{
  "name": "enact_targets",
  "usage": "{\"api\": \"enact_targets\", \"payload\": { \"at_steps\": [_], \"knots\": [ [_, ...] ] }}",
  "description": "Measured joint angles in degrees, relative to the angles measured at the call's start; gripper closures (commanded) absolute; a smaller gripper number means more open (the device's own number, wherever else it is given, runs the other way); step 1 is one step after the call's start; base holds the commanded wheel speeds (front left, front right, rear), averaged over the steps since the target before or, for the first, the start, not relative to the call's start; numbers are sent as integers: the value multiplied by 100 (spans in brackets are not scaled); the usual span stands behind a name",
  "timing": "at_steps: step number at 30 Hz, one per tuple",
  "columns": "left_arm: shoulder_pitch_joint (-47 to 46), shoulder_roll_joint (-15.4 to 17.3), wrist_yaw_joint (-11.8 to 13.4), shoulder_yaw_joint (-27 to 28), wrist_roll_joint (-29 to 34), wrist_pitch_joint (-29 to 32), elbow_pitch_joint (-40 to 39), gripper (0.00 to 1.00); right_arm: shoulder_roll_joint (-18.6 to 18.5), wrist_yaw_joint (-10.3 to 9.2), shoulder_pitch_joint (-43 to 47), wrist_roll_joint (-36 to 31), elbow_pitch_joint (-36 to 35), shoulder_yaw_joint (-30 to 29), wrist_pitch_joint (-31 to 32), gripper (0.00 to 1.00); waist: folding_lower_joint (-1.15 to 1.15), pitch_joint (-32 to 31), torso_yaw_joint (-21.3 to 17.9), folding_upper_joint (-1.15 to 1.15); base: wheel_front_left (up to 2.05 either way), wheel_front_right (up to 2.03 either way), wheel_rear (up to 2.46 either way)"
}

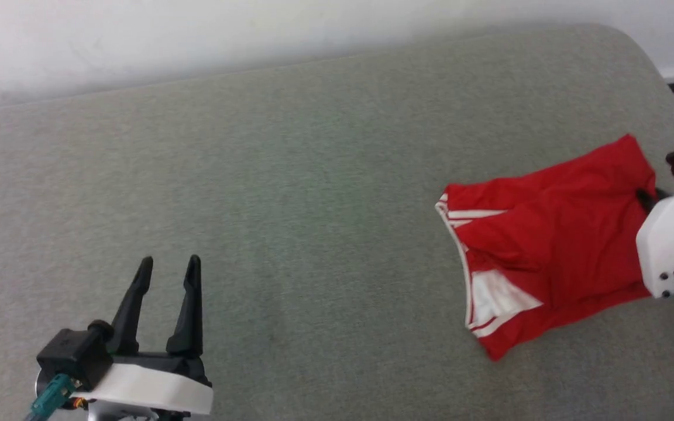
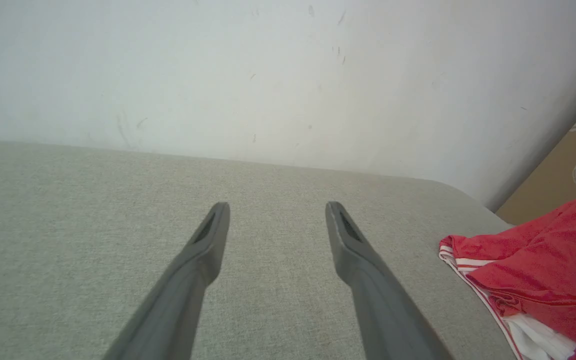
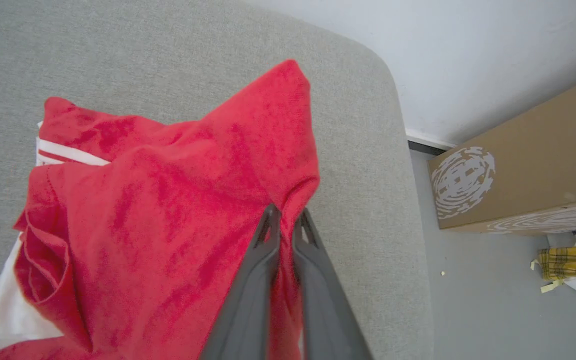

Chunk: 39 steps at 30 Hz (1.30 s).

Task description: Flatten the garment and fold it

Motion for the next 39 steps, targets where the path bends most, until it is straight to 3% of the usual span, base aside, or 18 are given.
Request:
{"api": "enact_targets", "payload": {
  "at_steps": [9,18,29,30,31,32,33,34,36,39],
  "knots": [
    [-294,235,-37,322,78,-69,-487,0,-459,1,-785,-279,159,289,-332,100,0,563,-416,0,0,0,0],
    [-522,533,13,553,394,-114,-688,0,-995,1,-1254,-918,586,157,-927,100,1,1337,-617,0,0,0,0],
    [-858,646,73,661,604,-146,-871,0,-1088,1,-1379,-1602,1015,-393,-1321,100,1,2128,-575,0,0,0,0],
    [-859,657,73,660,605,-145,-869,0,-1066,1,-1379,-1658,1040,-455,-1326,92,1,2181,-563,0,0,0,0],
    [-861,665,73,660,608,-145,-869,0,-1031,1,-1379,-1707,1066,-514,-1327,73,1,2230,-551,0,0,0,0],
    [-866,671,73,659,613,-145,-869,0,-983,1,-1379,-1742,1096,-588,-1328,60,1,2277,-538,0,0,0,0],
    [-881,671,73,658,623,-146,-868,0,-944,1,-1379,-1781,1124,-643,-1324,60,1,2318,-525,0,0,0,0],
    [-896,672,71,657,631,-146,-866,0,-910,1,-1379,-1818,1143,-681,-1324,51,1,2354,-511,0,0,0,0],
    [-952,672,71,655,632,-146,-853,0,-861,1,-1379,-1887,1196,-754,-1348,0,1,2403,-480,0,0,0,0],
    [-972,669,70,657,630,-147,-817,0,-825,1,-1379,-1944,1307,-834,-1437,0,1,2414,-436,0,0,0,0]
  ]
}}
